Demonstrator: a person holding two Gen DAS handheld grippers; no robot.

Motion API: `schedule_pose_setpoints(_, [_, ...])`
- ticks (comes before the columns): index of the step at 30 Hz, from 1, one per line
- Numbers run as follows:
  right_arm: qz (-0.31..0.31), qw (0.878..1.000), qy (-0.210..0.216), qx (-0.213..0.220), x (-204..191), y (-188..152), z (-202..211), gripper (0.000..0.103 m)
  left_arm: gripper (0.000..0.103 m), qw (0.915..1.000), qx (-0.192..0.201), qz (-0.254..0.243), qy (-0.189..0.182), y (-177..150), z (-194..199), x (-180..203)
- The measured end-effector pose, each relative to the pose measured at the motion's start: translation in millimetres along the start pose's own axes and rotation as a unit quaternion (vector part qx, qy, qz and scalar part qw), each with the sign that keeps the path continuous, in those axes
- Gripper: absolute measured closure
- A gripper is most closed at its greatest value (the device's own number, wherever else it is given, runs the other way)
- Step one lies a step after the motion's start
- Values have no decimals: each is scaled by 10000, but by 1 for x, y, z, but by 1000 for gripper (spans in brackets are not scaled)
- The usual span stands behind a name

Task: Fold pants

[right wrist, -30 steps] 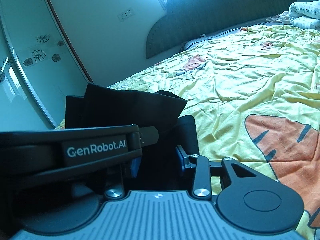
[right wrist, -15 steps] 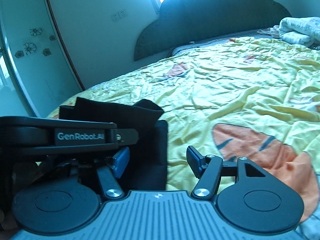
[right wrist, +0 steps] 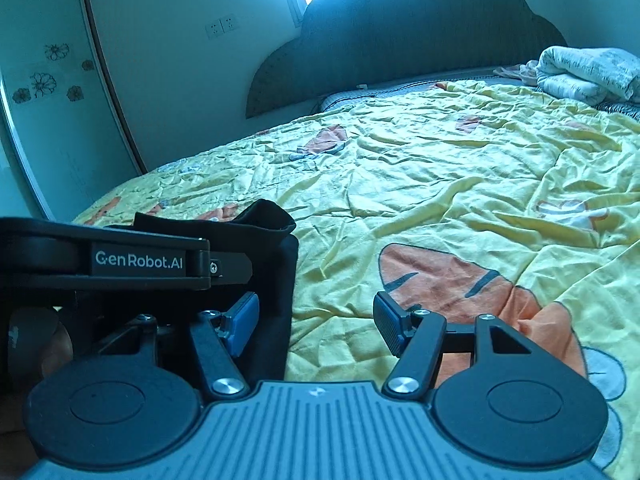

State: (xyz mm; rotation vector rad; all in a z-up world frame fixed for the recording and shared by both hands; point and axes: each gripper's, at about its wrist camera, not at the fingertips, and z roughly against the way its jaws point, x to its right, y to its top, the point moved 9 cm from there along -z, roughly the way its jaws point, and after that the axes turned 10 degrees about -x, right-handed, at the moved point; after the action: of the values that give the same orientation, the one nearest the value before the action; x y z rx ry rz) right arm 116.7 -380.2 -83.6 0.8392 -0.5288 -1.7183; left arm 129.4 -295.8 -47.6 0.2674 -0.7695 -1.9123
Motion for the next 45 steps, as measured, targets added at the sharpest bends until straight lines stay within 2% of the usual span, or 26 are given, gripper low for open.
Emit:
schedule_pose_setpoints(10, [41,9998,-175,12,9,-1,11,40,51,9995,80,-118,-293,2,9,17])
schedule_pose_setpoints(18, [113,9993,-360,49,15,-1,19,39,50,9993,228,-204,-213,5,19,19])
schedule_pose_setpoints(23, [215,9982,-546,86,18,0,24,35,47,9993,290,-171,-175,7,25,14])
schedule_pose_setpoints(29, [245,9951,-877,375,25,10,39,35,45,9994,298,-123,-101,6,28,6])
schedule_pose_setpoints(31, [98,9951,-816,552,27,16,46,35,44,9995,286,-96,-45,6,28,1])
schedule_pose_setpoints(34, [3,9966,-506,644,20,24,48,35,43,9996,280,-35,38,5,27,-8])
schedule_pose_setpoints(37, [107,9978,-358,545,6,26,36,35,44,9991,301,45,305,4,27,-25])
schedule_pose_setpoints(41, [299,9990,-178,270,-12,21,13,35,42,9987,265,206,374,2,29,-48])
schedule_pose_setpoints(45, [545,9981,-271,30,-23,13,-6,35,40,9968,319,183,714,-3,34,-74])
